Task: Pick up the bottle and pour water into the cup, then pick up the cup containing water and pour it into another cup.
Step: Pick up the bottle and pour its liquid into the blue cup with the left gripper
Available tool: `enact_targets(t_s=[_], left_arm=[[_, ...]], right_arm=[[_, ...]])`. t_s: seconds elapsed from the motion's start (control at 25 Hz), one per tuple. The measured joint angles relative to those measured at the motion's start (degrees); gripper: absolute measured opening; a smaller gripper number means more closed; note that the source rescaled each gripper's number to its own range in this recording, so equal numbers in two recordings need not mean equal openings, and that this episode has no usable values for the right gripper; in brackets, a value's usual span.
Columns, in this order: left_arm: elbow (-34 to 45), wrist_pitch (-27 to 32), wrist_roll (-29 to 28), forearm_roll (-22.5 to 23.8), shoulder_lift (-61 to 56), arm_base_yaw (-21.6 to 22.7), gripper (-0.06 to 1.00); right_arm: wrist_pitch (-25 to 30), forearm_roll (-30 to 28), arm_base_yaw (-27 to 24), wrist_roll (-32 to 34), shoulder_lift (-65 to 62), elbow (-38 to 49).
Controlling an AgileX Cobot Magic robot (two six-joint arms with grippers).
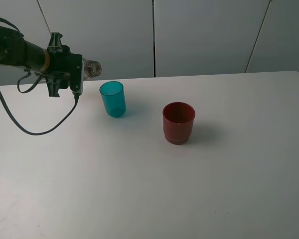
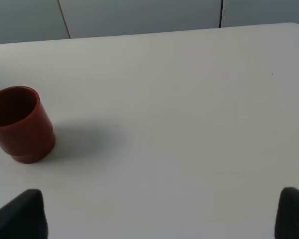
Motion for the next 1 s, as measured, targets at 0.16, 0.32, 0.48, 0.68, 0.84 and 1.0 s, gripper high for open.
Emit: enact_targets(t_s=[0.16, 0.32, 0.48, 0.68, 0.84, 1.0], left_arm=[[0.0, 0.0, 1.91, 0.97, 0.0, 0.0, 0.04], [0.0, 0.0, 3.77, 1.37, 0.0, 0.0, 0.04], [-0.02, 0.0, 5.8, 1.49, 0.0, 0.0, 0.04], [-0.25, 0.0, 8.4, 1.49, 0.0, 0.0, 0.04], [-0.36, 0.0, 8.89, 1.49, 0.0, 0.0, 0.04], [-0.36, 0.0, 8.89, 1.49, 0.0, -0.27, 0.04]], right_arm=[[0.0, 0.0, 0.0, 0.0, 0.0, 0.0], [0.0, 0.0, 0.0, 0.0, 0.0, 0.0], [0.0, 0.0, 0.0, 0.0, 0.0, 0.0], [0.0, 0.0, 0.0, -0.33, 0.0, 0.0], [0.0, 0.0, 0.0, -0.33, 0.0, 0.0], [0.0, 0.0, 0.0, -0.33, 0.0, 0.0]])
